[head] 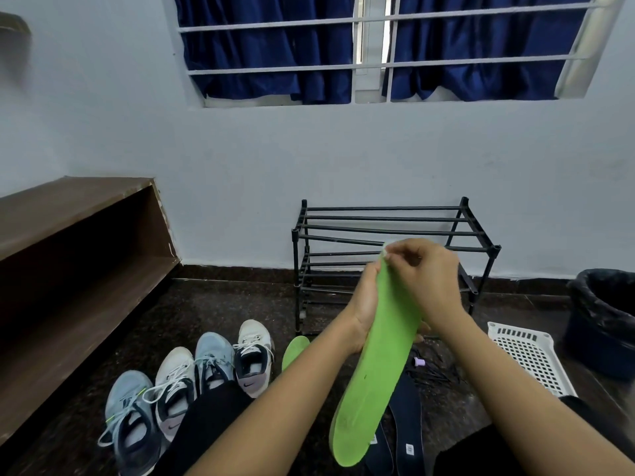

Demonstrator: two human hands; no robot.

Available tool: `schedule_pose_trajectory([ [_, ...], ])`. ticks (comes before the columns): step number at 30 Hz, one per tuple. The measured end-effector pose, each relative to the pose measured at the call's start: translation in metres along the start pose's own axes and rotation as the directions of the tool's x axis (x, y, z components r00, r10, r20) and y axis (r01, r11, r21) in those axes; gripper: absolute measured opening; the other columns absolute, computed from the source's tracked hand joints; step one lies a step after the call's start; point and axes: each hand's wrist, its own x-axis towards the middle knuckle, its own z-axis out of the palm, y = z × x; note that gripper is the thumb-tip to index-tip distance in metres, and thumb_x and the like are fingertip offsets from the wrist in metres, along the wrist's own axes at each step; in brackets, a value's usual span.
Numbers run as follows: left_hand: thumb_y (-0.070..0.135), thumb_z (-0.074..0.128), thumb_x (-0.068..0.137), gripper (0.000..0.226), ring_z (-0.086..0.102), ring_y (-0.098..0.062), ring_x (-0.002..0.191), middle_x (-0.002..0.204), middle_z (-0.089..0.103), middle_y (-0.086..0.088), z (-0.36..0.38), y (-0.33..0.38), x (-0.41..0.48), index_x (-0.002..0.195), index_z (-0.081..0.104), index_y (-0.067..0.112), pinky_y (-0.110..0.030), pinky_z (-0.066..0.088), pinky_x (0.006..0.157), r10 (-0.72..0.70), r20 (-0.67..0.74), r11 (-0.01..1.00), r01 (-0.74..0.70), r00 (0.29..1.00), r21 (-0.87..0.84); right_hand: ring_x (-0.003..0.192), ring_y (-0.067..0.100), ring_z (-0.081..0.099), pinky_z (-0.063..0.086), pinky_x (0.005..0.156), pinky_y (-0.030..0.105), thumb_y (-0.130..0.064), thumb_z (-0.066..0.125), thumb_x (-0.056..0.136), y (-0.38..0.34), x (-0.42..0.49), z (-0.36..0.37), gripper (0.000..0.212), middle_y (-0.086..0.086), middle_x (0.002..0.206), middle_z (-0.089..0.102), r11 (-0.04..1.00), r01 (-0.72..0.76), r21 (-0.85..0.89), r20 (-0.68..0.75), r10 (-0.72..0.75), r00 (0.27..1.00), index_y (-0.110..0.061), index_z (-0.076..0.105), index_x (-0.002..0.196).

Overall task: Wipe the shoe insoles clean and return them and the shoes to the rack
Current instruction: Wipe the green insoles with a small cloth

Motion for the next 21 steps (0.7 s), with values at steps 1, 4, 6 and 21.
schedule_pose_trajectory([
  [1,0.057,0.016,0.099,0.067,0.065,-0.026,0.055,0.066,0.068,-0.012,0.001,-0.003,0.002,0.091,0.065,0.011,-0.033,0.055,0.055,-0.023,0.014,1.0,0.023,1.0,0.016,0.07,-0.007,0.057,0.038,0.07,-0.003,-0.008,0.071,0.08,0.003,0.003,-0.002,0.01,-0.004,0.08,0.07,1.0,0.005,-0.028,-0.019,-0.006,1.0,-0.015,0.075,0.086],
  [4,0.059,0.013,0.099,0.07,0.066,-0.028,0.057,0.068,0.069,-0.013,0.0,-0.004,0.004,0.094,0.064,0.011,-0.034,0.055,0.058,-0.034,0.027,0.999,0.033,0.999,0.022,0.07,-0.009,0.057,0.036,0.069,-0.003,-0.007,0.07,0.081,0.004,0.004,-0.001,0.012,-0.007,0.079,0.07,0.999,-0.007,-0.054,-0.031,0.006,1.0,-0.017,0.075,0.086],
  [6,0.056,0.015,0.099,0.068,0.065,-0.028,0.058,0.069,0.067,-0.014,-0.002,-0.001,0.006,0.092,0.065,0.01,-0.034,0.055,0.056,-0.015,0.01,1.0,0.015,1.0,0.022,0.07,-0.008,0.058,0.038,0.067,-0.002,-0.007,0.071,0.08,-0.001,0.0,0.0,0.012,-0.007,0.076,0.069,0.999,-0.029,-0.016,0.003,0.029,1.0,-0.018,0.075,0.084],
  [21,0.05,0.024,0.099,0.058,0.063,-0.022,0.056,0.064,0.066,-0.009,-0.009,0.005,0.011,0.085,0.065,0.011,-0.024,0.051,0.052,0.062,-0.098,0.995,-0.07,0.993,-0.078,0.066,-0.009,0.058,0.038,0.067,-0.001,-0.008,0.075,0.077,-0.01,-0.011,0.003,0.011,-0.01,0.074,0.068,1.0,-0.004,0.021,0.093,0.002,0.996,-0.017,0.076,0.082],
])
